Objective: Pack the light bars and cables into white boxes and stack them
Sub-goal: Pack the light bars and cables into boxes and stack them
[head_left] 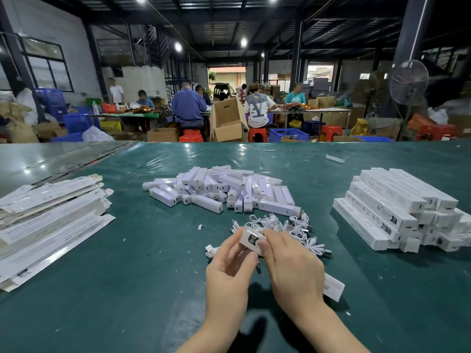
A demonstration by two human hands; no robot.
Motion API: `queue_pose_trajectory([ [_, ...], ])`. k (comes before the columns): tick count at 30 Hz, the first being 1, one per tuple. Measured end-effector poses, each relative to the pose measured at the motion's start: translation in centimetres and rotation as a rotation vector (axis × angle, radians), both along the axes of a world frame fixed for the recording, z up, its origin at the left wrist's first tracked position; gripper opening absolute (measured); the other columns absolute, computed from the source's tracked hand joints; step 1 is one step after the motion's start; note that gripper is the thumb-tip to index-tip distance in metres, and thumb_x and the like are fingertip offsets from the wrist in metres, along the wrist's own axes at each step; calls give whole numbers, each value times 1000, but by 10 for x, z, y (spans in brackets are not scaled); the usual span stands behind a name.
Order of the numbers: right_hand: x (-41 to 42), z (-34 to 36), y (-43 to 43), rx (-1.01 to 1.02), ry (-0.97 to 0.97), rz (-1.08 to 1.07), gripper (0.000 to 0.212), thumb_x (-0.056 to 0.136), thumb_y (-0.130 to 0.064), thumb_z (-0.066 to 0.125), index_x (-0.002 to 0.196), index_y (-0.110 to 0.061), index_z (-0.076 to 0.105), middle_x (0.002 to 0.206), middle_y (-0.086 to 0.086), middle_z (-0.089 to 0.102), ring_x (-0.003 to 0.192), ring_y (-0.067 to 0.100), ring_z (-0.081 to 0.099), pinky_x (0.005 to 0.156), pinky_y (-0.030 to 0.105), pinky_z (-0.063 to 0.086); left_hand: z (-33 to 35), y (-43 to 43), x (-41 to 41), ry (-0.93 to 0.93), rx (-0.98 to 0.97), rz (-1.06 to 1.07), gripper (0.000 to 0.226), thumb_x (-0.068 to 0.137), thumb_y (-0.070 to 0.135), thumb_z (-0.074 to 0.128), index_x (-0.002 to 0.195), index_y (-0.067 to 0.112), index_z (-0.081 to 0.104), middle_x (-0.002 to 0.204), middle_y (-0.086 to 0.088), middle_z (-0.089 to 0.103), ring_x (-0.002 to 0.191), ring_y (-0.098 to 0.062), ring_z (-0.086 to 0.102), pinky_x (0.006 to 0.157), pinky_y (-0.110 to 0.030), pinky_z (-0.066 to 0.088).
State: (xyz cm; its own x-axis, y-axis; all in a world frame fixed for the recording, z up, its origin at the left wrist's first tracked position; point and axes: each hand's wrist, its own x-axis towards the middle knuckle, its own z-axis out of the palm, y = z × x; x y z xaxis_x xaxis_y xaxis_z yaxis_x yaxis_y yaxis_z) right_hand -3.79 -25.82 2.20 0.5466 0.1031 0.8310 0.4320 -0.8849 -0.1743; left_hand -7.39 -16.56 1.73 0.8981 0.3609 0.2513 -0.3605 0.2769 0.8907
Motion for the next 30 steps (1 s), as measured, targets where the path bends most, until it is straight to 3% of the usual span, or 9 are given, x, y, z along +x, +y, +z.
queue_pose_trajectory([
  [3, 0, -1, 0, -2, -29, 12, 68, 100, -41, 8, 77, -20, 69, 62, -6, 61, 49, 17, 59, 38, 18, 38, 1, 0, 0, -20, 24, 11, 33, 81, -12, 59, 100, 15, 62, 84, 0, 75, 75, -5, 67, 68, -13, 51],
  [9, -1, 0, -3, 64, -35, 21, 59, 98, -42, 19, 80, -19, 69, 65, -5, 64, 52, 17, 61, 40, 17, 40, -1, -5, -2, -35, -7, -39, 42, 83, -9, 58, 103, 27, 66, 99, 3, 73, 94, -6, 68, 78, -16, 52],
  [14, -2, -3, 0, 22, -53, 35, 65, 99, -43, 13, 78, -18, 70, 64, -6, 63, 52, 18, 61, 41, 18, 41, 0, -1, 4, 30, -86, 121, 31, 78, -4, 66, 82, 26, 73, 84, 0, 75, 77, -10, 70, 79, -30, 57],
  [17, -2, -3, 3, 27, -61, 42, 65, 99, -43, 14, 79, -19, 71, 63, -5, 62, 51, 19, 60, 41, 18, 41, 1, 1, 7, 27, -64, 185, 33, 75, -5, 68, 72, 28, 74, 78, 2, 74, 70, -7, 68, 70, -17, 56],
  [20, -2, -3, 3, 18, -56, 40, 63, 99, -42, 16, 81, -20, 72, 62, -5, 60, 50, 18, 58, 40, 18, 39, 1, 4, 8, 16, -21, 190, 29, 76, -6, 67, 75, 22, 74, 78, 3, 74, 71, -5, 68, 68, -13, 54],
  [23, -1, -3, 3, 1, -45, 54, 46, 91, -42, 33, 86, -19, 73, 67, -7, 64, 56, 17, 62, 44, 19, 41, 0, 5, 10, 39, -103, 150, 25, 77, -6, 65, 77, 17, 73, 79, -1, 74, 71, -6, 68, 68, -18, 56],
  [27, 5, -9, -9, -193, -26, 141, 35, 70, -36, 70, 96, -12, 72, 84, -3, 69, 73, 19, 65, 69, 25, 48, 8, 22, 22, 69, -292, 182, 15, 80, -5, 62, 80, 8, 68, 67, 0, 72, 59, -8, 66, 56, -19, 55],
  [30, 9, -12, -18, -262, 47, 77, 40, 47, -38, 89, 77, -17, 71, 72, -5, 66, 64, 21, 62, 57, 29, 52, 7, 48, 30, 66, -318, 249, 11, 85, -1, 60, 82, 8, 65, 63, 2, 71, 57, -6, 66, 54, -19, 55],
])
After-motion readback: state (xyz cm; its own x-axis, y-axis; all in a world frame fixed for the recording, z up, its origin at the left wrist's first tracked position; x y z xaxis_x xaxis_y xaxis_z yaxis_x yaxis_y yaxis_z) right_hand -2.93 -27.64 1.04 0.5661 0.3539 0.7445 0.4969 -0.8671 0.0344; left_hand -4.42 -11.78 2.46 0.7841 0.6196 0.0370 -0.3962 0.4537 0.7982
